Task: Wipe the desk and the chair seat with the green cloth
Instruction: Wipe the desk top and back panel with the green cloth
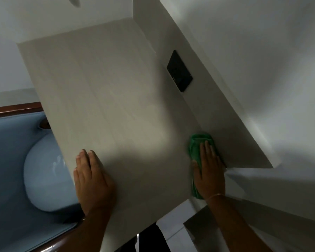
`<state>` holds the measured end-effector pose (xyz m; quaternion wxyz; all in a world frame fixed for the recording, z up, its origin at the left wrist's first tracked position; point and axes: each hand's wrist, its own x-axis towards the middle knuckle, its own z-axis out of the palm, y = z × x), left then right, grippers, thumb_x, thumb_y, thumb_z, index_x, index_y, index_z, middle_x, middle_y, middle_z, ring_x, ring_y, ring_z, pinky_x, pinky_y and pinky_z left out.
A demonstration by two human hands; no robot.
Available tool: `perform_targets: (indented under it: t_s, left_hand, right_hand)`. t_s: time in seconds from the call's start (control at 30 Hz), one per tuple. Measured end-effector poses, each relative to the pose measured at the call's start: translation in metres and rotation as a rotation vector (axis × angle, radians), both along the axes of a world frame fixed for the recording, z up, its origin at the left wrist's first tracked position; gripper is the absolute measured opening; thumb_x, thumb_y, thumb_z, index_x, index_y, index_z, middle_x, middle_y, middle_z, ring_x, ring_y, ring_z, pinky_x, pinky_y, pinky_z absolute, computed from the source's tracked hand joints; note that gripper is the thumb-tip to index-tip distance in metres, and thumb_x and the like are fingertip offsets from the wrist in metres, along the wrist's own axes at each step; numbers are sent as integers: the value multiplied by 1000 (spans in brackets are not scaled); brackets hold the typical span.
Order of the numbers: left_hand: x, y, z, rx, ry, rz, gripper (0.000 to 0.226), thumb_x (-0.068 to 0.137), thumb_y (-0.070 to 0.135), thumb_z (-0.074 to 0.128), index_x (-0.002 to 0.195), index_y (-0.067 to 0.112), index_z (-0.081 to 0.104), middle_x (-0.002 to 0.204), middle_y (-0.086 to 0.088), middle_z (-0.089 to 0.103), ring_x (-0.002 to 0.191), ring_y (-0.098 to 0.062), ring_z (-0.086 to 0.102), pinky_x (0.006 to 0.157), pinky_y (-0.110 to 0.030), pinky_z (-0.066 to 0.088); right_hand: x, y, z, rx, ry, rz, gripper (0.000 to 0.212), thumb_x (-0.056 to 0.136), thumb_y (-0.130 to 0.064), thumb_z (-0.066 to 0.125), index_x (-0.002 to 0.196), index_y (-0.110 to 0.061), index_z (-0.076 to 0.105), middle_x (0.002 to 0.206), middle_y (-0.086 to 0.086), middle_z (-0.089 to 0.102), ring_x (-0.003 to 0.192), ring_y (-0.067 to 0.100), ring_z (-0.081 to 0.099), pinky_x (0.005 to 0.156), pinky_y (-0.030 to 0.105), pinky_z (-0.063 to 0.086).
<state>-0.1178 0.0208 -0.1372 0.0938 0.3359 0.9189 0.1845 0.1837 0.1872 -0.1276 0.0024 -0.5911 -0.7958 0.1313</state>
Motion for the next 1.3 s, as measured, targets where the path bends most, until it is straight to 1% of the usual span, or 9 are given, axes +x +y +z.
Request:
perform_targets:
  t_s: [0.17,0.3,0.4,0.53,0.7,0.83,0.97,1.1,1.3]
  left_hand:
    - [0,1,2,30,0,1,65,104,22,29,166,5,26,176,-19,22,164,-37,18,133,-53,16]
    - [2,2,3,41,1,14,66,102,20,31,166,4,28,176,-20,23,164,-38,19,133,-53,16]
    - [1,2,3,47,13,-2,64,103,20,31,165,3,27,175,-22,23,163,-40,19,133,-54,17]
    - [2,2,6,38,0,7,65,102,19,33,165,1,28,175,-25,23,162,-43,20,132,-55,16]
    - [0,3,4,21,-5,-21,69,99,21,35,165,0,27,175,-25,22,162,-44,21,131,-56,18]
    - [5,5,-2,43,21,-1,65,102,21,33,163,0,31,173,-26,27,159,-45,26,130,-58,23]
    - [5,6,0,3,20,10,64,101,16,37,162,-3,34,172,-27,29,159,-46,28,129,-59,26]
    - [3,4,6,-32,-2,3,66,101,16,37,164,0,31,174,-23,26,162,-42,24,130,-58,24]
    - [1,9,4,-16,-28,-10,70,97,16,40,165,3,32,176,-19,24,164,-37,21,134,-51,18]
  right_hand:
    - [-23,36,3,-11,-19,124,66,107,-56,10,166,-26,6,174,-3,8,161,14,5,129,42,15]
    - [-85,87,8,51,-3,192,65,106,-43,33,164,-15,24,172,6,23,160,24,22,128,47,26]
    - [-157,96,12,72,-21,181,66,106,-46,35,164,-16,26,173,5,22,160,23,21,127,44,22]
    - [-218,26,10,81,28,406,67,105,-50,33,165,-21,21,174,2,17,162,19,15,129,41,16]
    - [-172,-80,0,8,131,631,68,106,-48,38,165,-21,19,175,1,13,162,19,12,128,42,20]
    - [-77,-85,1,-7,106,496,66,107,-53,38,165,-28,20,175,-5,12,162,17,14,123,46,32]
    - [-23,-30,-1,0,-29,225,71,106,-59,31,166,-22,17,174,4,16,160,26,20,120,55,36]
    - [-51,13,-3,20,-82,171,70,106,-56,24,166,-20,14,175,7,13,160,29,18,125,54,28]
    - [-150,66,-1,68,-62,45,65,106,-44,40,163,-15,27,172,11,21,158,32,25,125,52,27]
